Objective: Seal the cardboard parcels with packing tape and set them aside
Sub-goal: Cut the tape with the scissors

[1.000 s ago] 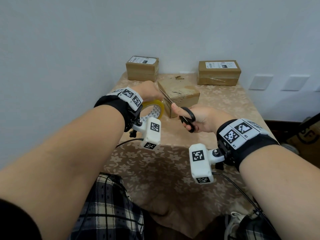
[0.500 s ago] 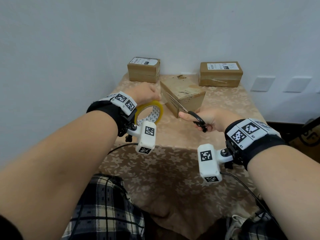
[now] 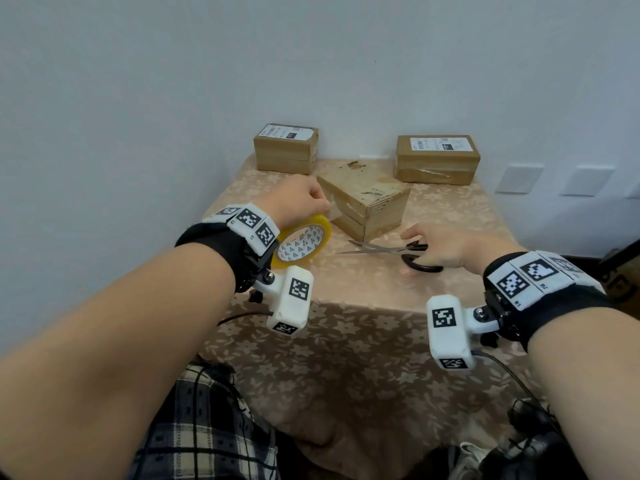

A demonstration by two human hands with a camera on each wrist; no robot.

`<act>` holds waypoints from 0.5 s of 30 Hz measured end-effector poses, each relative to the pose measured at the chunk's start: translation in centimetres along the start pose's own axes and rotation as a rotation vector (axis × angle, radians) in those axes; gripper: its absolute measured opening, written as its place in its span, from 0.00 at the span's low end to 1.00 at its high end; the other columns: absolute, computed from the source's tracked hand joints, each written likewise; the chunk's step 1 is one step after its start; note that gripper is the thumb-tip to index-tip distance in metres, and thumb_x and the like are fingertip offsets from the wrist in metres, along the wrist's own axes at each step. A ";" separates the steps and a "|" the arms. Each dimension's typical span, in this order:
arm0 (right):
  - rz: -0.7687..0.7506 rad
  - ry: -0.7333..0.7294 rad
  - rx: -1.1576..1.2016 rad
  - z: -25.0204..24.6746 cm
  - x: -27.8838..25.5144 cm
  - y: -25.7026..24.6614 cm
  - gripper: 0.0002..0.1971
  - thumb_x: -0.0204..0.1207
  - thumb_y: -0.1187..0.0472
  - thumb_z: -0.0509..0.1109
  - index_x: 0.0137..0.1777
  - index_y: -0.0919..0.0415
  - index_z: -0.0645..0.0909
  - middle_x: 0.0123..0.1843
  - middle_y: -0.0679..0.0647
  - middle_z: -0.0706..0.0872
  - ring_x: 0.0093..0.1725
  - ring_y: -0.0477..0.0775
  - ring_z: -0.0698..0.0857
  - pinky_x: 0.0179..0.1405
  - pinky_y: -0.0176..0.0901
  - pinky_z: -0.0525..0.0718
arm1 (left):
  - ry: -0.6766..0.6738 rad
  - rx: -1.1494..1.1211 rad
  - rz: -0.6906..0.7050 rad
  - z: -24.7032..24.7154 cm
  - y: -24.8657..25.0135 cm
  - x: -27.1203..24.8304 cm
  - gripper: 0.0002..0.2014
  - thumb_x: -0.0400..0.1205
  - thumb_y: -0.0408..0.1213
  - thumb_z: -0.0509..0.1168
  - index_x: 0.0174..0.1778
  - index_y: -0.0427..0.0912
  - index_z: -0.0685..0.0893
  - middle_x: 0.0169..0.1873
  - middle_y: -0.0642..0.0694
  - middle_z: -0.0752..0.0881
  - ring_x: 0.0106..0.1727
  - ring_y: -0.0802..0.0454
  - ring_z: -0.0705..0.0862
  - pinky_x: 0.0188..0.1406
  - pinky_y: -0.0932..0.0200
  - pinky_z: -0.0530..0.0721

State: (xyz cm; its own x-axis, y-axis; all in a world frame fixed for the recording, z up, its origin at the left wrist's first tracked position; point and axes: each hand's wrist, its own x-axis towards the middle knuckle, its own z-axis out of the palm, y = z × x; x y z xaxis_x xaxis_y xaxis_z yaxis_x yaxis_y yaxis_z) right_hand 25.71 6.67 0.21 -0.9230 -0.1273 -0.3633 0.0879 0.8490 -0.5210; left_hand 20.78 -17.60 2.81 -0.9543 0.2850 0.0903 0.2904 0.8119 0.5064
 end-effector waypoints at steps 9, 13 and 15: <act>0.010 0.168 -0.384 -1.4 0.2 3.3 0.22 0.72 0.61 0.77 0.60 0.57 0.68 0.55 0.56 0.79 0.40 0.50 0.78 0.35 0.37 0.72 | 0.201 -0.104 0.014 1.4 -0.5 -0.4 0.07 0.79 0.37 0.65 0.38 0.41 0.84 0.39 0.50 0.86 0.45 0.53 0.83 0.46 0.56 0.79; -0.071 0.240 -0.484 -1.8 1.1 2.6 0.16 0.74 0.59 0.75 0.46 0.58 0.68 0.43 0.55 0.79 0.36 0.53 0.73 0.31 0.41 0.68 | 0.300 -0.181 0.043 2.3 -0.1 -0.7 0.07 0.80 0.39 0.65 0.38 0.44 0.84 0.39 0.53 0.86 0.46 0.57 0.82 0.47 0.60 0.76; -0.122 0.251 -0.482 -1.8 1.3 2.5 0.14 0.74 0.64 0.73 0.39 0.55 0.68 0.41 0.54 0.79 0.34 0.51 0.71 0.28 0.39 0.65 | 0.319 -0.196 0.060 2.8 0.2 -1.0 0.07 0.81 0.39 0.65 0.38 0.46 0.83 0.39 0.54 0.85 0.46 0.57 0.81 0.48 0.60 0.76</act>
State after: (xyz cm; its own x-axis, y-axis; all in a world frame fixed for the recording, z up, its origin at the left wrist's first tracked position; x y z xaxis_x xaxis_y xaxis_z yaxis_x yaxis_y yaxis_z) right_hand 24.01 9.51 -0.15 -0.9818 -0.1633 -0.0965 -0.1521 0.9818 -0.1137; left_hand 22.03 -16.30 0.47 -0.9191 0.1316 0.3715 0.3571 0.6771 0.6435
